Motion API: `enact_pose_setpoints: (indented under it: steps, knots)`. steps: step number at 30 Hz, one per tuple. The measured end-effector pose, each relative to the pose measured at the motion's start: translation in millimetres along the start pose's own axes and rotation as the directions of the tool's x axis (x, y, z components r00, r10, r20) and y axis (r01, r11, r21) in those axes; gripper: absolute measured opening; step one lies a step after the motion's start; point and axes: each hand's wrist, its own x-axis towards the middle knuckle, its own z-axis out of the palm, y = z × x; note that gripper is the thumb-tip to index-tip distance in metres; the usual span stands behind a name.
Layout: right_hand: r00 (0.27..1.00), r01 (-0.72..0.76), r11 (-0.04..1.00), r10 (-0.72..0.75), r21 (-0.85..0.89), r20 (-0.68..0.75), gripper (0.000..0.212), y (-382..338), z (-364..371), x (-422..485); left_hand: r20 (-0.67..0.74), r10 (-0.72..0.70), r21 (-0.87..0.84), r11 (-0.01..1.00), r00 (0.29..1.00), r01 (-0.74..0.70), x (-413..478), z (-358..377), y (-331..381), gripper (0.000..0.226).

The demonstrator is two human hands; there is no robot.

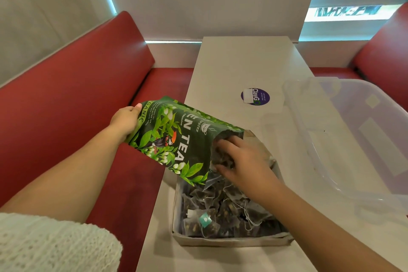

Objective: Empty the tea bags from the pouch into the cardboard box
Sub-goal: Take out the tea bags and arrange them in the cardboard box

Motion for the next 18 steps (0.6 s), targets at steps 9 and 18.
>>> enact_pose_setpoints:
  steps: [9, 18]
  knots:
    - [0.983, -0.049, 0.967, 0.091, 0.251, -0.157, 0.018, -3, -31, -26, 0.013, -0.048, -0.049, 0.998, 0.999, 0.048, 6, -5, -2, 0.049]
    - [0.993, -0.068, 0.997, 0.070, -0.023, 0.094, 0.029, 6, -32, -46, 0.013, -0.032, -0.055, 0.998, 0.999, 0.033, 10, -13, -2, 0.049]
